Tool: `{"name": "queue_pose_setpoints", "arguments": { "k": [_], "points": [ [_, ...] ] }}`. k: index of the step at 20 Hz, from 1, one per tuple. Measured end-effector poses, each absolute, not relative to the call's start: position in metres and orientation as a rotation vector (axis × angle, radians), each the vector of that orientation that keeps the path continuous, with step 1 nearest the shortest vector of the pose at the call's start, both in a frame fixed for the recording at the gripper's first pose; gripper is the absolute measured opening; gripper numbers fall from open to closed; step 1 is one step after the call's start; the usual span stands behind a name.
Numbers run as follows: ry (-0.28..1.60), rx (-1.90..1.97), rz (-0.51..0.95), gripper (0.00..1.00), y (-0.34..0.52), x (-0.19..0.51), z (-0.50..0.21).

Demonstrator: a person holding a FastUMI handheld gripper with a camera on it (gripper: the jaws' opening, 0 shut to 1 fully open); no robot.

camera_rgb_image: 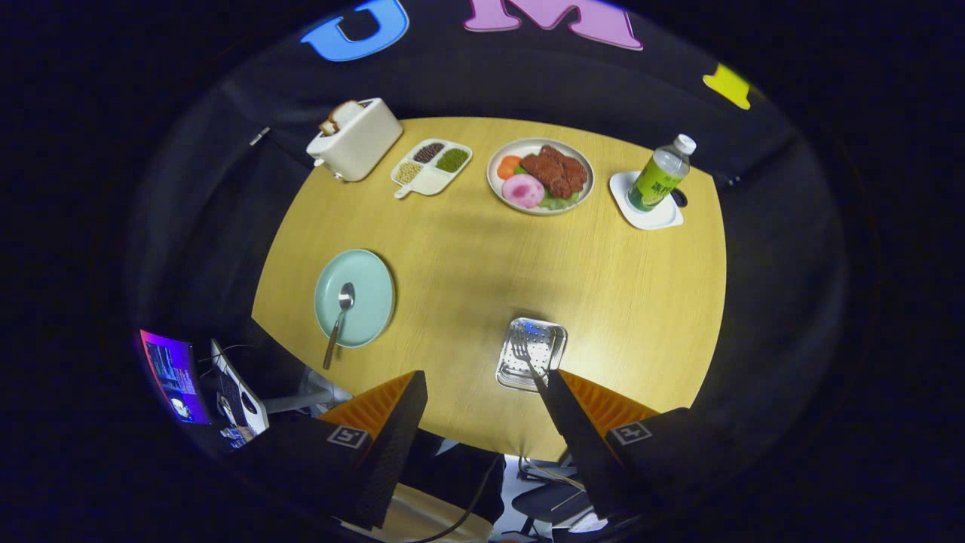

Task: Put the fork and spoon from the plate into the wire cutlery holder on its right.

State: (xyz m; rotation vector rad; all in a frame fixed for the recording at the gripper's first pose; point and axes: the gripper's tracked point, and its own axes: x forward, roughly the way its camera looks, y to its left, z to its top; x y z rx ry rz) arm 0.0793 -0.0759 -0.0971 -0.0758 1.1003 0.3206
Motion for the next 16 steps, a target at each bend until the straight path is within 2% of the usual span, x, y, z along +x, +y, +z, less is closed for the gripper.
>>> {"name": "queue_pose_setpoints", "arguments": {
  "k": [4,9,12,16],
  "points": [
    [0.906,-0.128,0.356,1.0,-0.032,0.062,-0.056],
    [0.779,-0.143,0.429,1.0,0.05,0.047,-0.057],
    [0.817,-0.082,0.506,1.0,0.108,0.033,-0.088],
    [0.896,-0.059,0.539,1.0,0.162,0.03,-0.146]
  ]
}}
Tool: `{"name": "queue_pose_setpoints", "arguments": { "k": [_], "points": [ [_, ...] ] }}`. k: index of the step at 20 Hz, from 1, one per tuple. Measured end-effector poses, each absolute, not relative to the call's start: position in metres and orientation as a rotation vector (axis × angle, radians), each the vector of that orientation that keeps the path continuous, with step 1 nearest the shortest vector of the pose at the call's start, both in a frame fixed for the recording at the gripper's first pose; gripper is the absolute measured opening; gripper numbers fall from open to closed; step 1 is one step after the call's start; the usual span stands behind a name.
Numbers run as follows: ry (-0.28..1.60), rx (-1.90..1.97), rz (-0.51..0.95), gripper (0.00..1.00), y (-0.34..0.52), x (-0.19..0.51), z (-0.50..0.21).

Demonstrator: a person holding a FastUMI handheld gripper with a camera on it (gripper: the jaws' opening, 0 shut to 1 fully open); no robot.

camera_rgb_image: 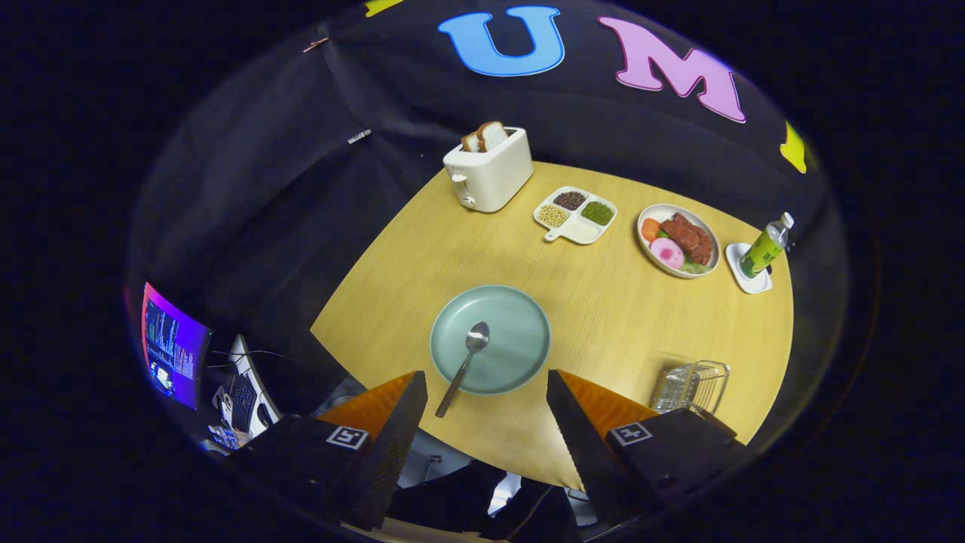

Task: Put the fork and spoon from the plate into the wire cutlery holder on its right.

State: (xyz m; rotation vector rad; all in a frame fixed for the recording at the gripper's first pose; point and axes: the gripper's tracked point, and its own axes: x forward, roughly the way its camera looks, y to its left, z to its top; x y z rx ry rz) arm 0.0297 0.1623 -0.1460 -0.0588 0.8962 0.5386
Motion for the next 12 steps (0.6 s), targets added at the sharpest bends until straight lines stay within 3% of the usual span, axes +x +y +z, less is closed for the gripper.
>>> {"name": "queue_pose_setpoints", "arguments": {
  "k": [12],
  "points": [
    [1.142,-0.042,0.431,1.0,0.227,0.055,-0.291]
  ]
}}
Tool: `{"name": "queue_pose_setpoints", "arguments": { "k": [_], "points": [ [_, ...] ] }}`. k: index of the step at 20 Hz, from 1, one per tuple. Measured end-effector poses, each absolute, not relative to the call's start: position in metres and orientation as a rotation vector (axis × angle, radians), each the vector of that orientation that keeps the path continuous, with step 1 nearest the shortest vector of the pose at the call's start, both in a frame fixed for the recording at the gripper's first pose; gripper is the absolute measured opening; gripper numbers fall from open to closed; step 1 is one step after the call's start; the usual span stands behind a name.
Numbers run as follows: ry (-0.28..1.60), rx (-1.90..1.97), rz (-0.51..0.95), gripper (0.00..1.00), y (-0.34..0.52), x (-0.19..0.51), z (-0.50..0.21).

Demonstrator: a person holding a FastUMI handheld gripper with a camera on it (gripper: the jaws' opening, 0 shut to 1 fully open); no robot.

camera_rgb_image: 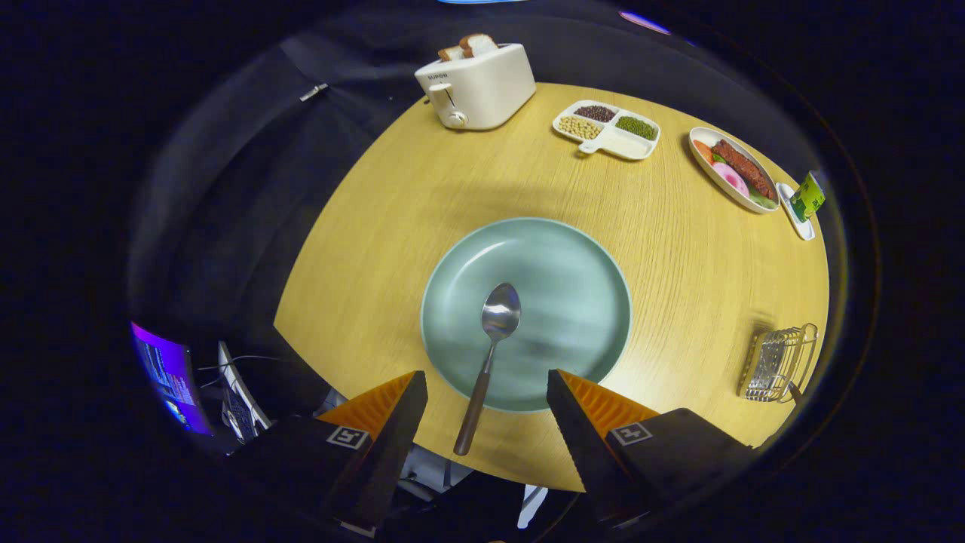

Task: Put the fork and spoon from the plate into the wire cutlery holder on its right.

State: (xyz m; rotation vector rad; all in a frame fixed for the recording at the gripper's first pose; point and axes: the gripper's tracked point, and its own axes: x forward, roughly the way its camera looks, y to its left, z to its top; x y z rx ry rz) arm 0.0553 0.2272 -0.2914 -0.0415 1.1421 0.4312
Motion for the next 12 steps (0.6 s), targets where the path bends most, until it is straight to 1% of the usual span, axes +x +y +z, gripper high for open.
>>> {"name": "queue_pose_setpoints", "arguments": {
  "k": [7,11,12],
  "points": [
    [1.218,-0.062,0.332,1.0,0.23,0.069,-0.338],
    [1.259,-0.074,0.313,0.97,0.236,0.068,-0.347],
    [1.267,-0.085,0.312,0.92,0.237,0.067,-0.35]
  ]
}}
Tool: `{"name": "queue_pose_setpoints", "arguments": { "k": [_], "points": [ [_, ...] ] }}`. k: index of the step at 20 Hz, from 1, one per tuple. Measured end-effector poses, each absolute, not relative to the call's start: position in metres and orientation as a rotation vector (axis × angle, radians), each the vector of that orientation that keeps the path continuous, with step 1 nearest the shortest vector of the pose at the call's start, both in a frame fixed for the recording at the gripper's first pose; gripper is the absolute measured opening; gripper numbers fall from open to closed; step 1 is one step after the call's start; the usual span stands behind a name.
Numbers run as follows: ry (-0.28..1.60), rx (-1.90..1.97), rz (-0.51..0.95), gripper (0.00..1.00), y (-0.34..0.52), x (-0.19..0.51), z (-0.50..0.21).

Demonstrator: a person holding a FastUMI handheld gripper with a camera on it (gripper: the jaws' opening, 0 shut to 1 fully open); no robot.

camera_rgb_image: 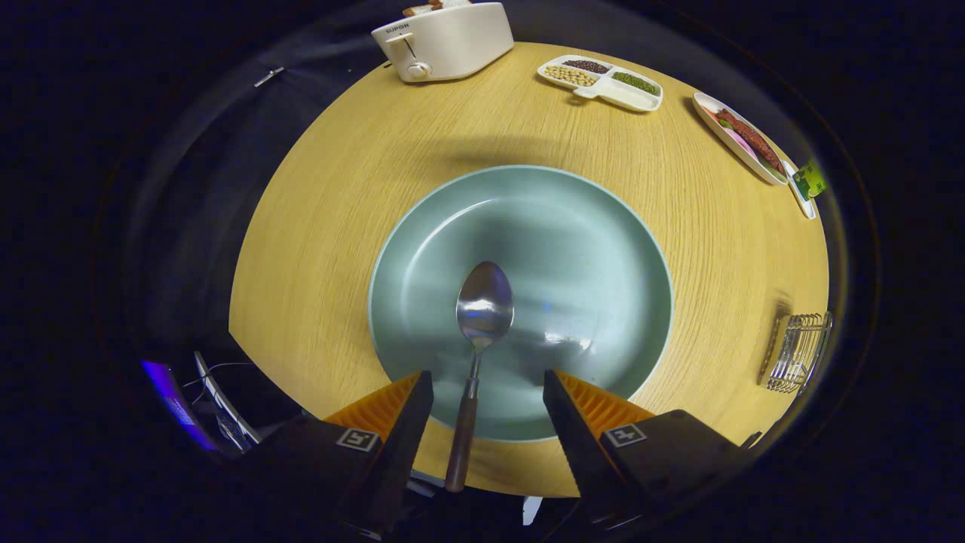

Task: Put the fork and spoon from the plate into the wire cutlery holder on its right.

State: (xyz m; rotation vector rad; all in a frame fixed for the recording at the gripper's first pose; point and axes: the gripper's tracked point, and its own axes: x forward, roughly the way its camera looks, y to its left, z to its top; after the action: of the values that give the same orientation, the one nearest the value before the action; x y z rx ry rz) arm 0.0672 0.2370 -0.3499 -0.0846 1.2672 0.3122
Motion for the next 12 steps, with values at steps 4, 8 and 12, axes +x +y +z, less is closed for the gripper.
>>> {"name": "queue_pose_setpoints", "arguments": {
  "k": [4,8,12],
  "points": [
    [1.29,-0.126,0.31,0.72,0.239,0.064,-0.359],
    [1.308,-0.158,0.307,0.49,0.238,0.063,-0.365],
    [1.325,-0.147,0.287,0.15,0.236,0.064,-0.366]
  ]
}}
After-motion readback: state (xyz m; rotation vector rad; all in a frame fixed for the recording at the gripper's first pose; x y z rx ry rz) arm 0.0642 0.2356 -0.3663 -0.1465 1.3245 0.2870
